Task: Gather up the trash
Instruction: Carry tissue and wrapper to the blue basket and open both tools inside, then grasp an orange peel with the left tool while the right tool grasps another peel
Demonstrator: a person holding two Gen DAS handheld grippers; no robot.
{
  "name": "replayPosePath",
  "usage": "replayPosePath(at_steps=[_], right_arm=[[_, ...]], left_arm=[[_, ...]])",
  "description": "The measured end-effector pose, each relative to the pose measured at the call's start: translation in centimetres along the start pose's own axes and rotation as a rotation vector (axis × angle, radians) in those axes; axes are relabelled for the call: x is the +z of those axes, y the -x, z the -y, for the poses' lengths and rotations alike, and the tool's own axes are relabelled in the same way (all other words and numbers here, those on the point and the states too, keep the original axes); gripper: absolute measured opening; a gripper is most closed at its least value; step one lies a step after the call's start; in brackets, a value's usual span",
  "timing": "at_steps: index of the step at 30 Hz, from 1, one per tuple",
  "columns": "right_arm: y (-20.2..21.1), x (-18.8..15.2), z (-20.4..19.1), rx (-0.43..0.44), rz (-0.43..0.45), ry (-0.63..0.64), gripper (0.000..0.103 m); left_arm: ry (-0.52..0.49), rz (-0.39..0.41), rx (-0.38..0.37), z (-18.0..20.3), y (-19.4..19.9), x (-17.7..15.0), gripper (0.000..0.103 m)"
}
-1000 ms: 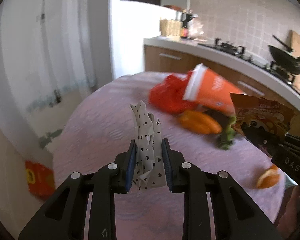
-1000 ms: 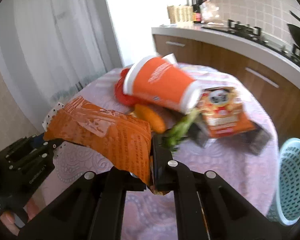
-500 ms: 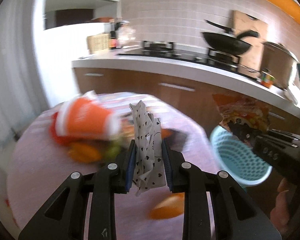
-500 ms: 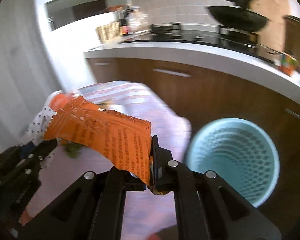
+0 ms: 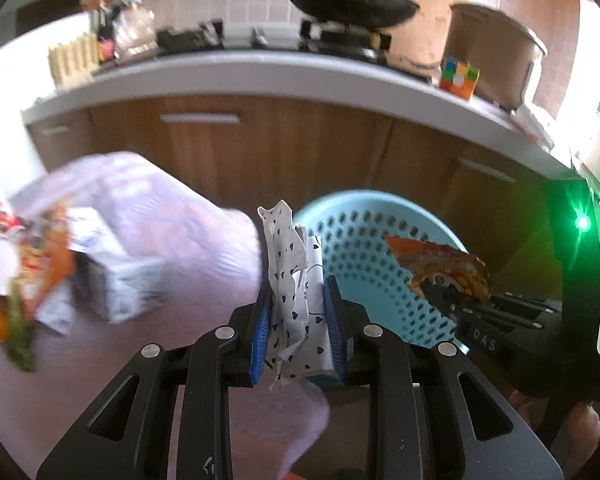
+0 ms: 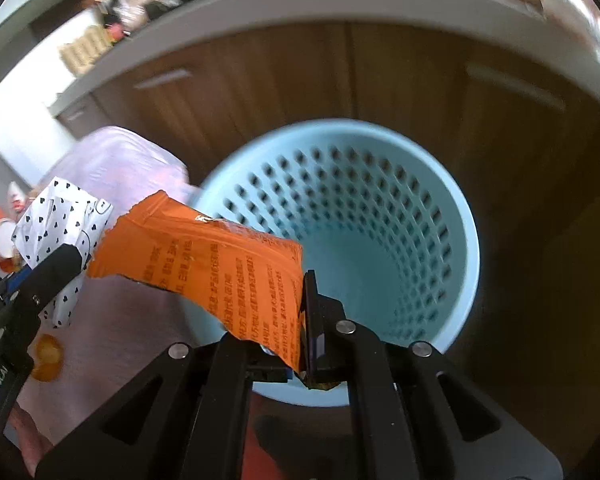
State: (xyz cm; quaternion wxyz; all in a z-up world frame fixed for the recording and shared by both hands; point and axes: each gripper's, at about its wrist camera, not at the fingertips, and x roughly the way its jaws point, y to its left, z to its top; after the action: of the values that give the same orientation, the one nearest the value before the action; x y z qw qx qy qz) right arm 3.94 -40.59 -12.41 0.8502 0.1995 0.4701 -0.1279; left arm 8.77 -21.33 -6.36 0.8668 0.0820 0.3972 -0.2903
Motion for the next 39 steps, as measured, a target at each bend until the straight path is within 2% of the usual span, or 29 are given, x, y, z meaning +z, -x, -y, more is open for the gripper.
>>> replayPosePath(at_steps=[3, 7, 9, 12, 14, 17, 18, 20, 28, 33, 39], right_arm=[[-1.4, -0.3, 1.9, -0.003, -0.047, -0.03, 0.003], [-2.1, -0.7, 2.7, 0.01, -0.09, -0.055, 0.005], [-2.3, -0.7, 2.7, 0.014, -0.104, -0.063, 0.008], [-2.3, -0.9, 2.9, 0.012, -0.108, -0.068, 0.028], [-1.9, -0.8, 3.1, 0.003, -0.095, -0.067, 0.057], [-1.1, -0.8, 3.3, -0.003, -0.057, -0.063, 0.058], [-0.7, -0.7, 3.4, 0.007, -0.046, -0.071, 0.058], [-0.3, -0.6, 3.8, 0.035, -0.033, -0.089, 0.058], [2.7, -0.2, 1.6, 0.073, 0.073, -0.035, 0.058], [5.1, -0.1, -2.9, 0.122, 0.16, 0.067, 0.058], [7.5, -0.7, -9.4, 0.209, 0.239, 0.205, 0.058]], left_arm=[[-0.017, -0.042, -0.008, 0.9, -2.3, -0.3, 0.026], [-0.033, -0.073, -0.009, 1.6, -4.0, -0.7, 0.041], [-0.034, -0.076, -0.012, 1.7, -4.3, -0.7, 0.044], [-0.036, -0.069, -0.008, 1.8, -4.5, -0.7, 0.046], [-0.034, -0.068, -0.006, 1.8, -4.5, -0.5, 0.052], [-0.026, -0.065, -0.004, 1.5, -4.5, -0.5, 0.057], [-0.022, -0.06, -0.01, 1.4, -4.3, -0.5, 0.06], [-0.021, -0.042, -0.011, 1.4, -3.9, -0.4, 0.075], [-0.022, 0.069, 0.028, 0.2, 0.5, -0.5, 0.075], [0.038, 0.159, 0.074, -2.8, 4.8, -0.4, 0.075], [0.111, 0.25, 0.168, -7.9, 10.0, -0.7, 0.075]])
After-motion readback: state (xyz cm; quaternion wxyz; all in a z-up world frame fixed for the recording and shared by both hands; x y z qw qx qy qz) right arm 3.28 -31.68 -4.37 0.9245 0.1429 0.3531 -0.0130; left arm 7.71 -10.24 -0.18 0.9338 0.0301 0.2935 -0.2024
